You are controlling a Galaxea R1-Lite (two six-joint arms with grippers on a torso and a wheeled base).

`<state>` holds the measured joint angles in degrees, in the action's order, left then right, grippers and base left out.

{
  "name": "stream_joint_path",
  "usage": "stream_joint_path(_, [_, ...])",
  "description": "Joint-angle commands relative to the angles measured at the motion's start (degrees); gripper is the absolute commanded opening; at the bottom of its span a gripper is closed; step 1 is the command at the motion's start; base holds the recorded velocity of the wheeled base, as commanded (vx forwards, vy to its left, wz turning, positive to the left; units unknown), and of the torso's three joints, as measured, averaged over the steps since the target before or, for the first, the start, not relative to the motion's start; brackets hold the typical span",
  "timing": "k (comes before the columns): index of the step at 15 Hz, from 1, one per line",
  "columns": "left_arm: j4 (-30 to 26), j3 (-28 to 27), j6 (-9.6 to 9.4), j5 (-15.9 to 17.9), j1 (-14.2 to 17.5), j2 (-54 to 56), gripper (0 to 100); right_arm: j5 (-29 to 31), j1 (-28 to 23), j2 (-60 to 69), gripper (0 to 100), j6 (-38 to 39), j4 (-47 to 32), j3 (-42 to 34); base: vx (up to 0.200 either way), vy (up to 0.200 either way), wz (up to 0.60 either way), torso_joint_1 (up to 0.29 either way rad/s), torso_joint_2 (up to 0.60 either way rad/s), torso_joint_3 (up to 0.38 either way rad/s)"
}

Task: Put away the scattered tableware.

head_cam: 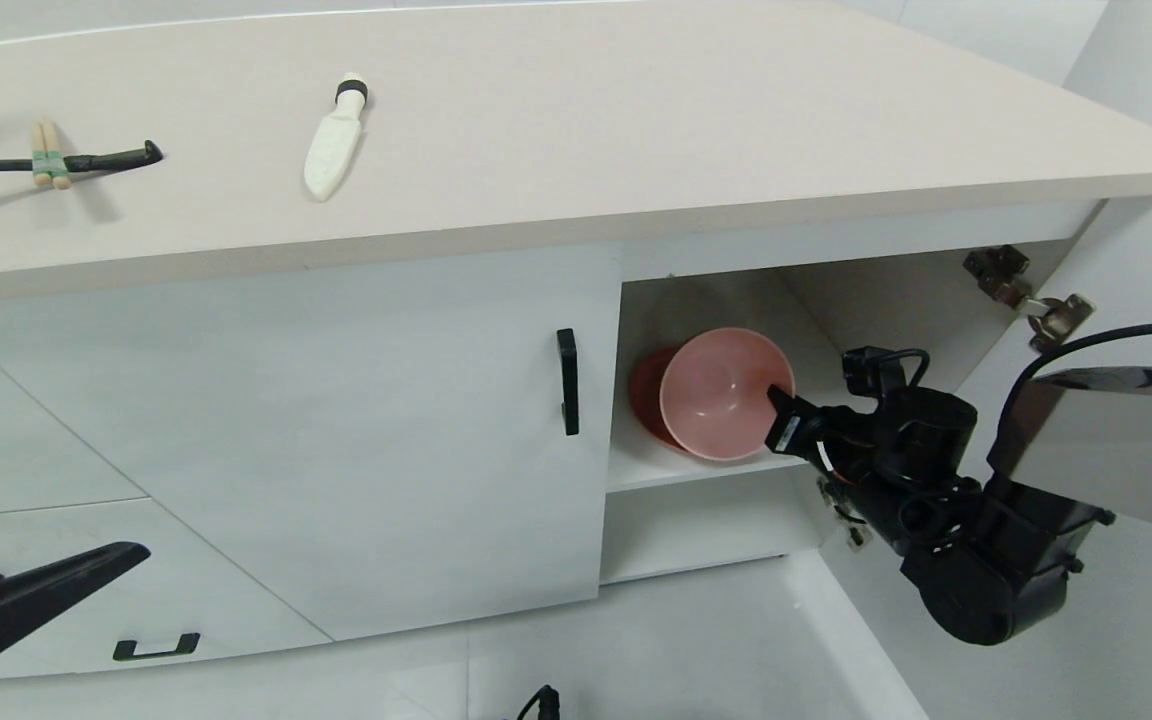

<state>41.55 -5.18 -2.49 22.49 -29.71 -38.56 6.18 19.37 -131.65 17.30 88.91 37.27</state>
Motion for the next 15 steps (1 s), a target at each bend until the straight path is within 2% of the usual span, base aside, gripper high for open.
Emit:
stream_joint_path(1, [0.03,0.08,-0.06,0.01,0.0,-0.03,100,-0.03,0.05,-0.28,0,0.02,0.04,-0.09,0.0,0.0,0.0,0.0,0.0,0.0])
stream_joint_path(3, [0.03,0.08,-0.06,0.1,0.0,0.06,100,0.06,-0.03,-0.54,0,0.02,0.04,0.0,0.0,0.0,0.0,0.0,0.0,0.0])
stream_joint_path(4, [0.03,0.08,-0.06,0.1,0.0,0.06,100,0.06,-0.03,-0.63,100,0.02,0.04,0.0,0.0,0.0,0.0,0.0,0.0,0.0])
stream_joint_path(10, [0.03,0.08,-0.15,0.1,0.0,0.06,100,-0.03,-0.03,-0.37,100,-0.16,1.09,1.58,0.0,0.0,0.0,0.0,0.0,0.0])
stream_joint_path(13, [0.03,0.08,-0.24,0.1,0.0,0.06,100,-0.03,0.49,3.77,100,-0.6,1.09,-0.09,0.0,0.0,0.0,0.0,0.0,0.0])
stream_joint_path(15, [0.03,0.08,-0.15,0.1,0.0,0.06,100,-0.12,2.07,7.63,100,-0.69,1.09,-4.48,0.0,0.0,0.0,0.0,0.0,0.0])
